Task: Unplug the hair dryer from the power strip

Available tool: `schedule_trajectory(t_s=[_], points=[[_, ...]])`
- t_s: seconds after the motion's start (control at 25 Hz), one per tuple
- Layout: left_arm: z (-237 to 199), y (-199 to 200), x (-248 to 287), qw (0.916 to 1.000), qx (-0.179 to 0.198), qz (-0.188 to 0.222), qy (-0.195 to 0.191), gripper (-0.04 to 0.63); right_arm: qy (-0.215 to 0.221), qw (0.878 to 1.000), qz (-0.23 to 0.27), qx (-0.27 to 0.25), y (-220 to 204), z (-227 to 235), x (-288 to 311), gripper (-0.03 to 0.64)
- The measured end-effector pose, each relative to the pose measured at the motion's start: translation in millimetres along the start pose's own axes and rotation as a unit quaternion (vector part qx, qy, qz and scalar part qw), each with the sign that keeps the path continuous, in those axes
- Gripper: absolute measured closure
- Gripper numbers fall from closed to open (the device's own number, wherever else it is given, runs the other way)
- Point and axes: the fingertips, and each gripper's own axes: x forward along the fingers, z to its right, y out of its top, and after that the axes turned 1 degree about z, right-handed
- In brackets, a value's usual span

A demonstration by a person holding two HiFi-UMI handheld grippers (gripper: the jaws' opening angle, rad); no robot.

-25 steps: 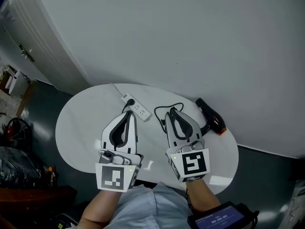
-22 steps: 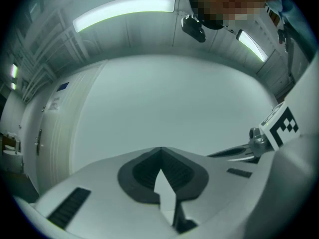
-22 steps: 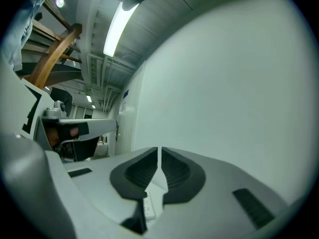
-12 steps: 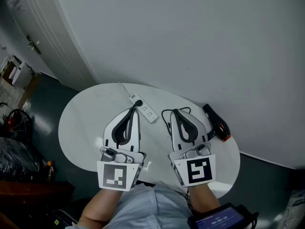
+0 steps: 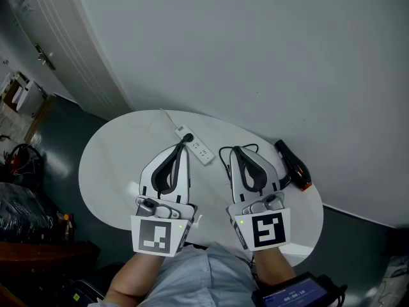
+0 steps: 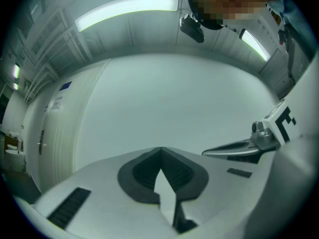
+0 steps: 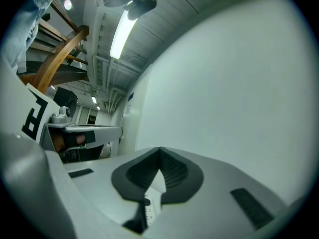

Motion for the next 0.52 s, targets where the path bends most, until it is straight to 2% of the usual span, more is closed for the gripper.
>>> schedule_trajectory(t_s=[0.12, 0.32, 0.52], points=[[-1.0, 1.8, 0.0, 0.9999, -0.013, -0.002, 0.003, 0.597, 0.001, 1.0, 0.0, 0.001, -0.2, -2.2, 1.0, 0.617], [-3.4, -0.7, -2.4, 1.0, 0.002, 0.0, -0.001, 0.597, 0.002, 1.0, 0.0, -0.001, -1.2, -3.9, 2.0, 0.617], [-0.6, -6.2, -4.1, 0.9991, -0.037, -0.017, 0.011, 0.597, 0.002, 1.0, -0.003, -0.002, -4.4, -4.0, 0.5, 0.617]])
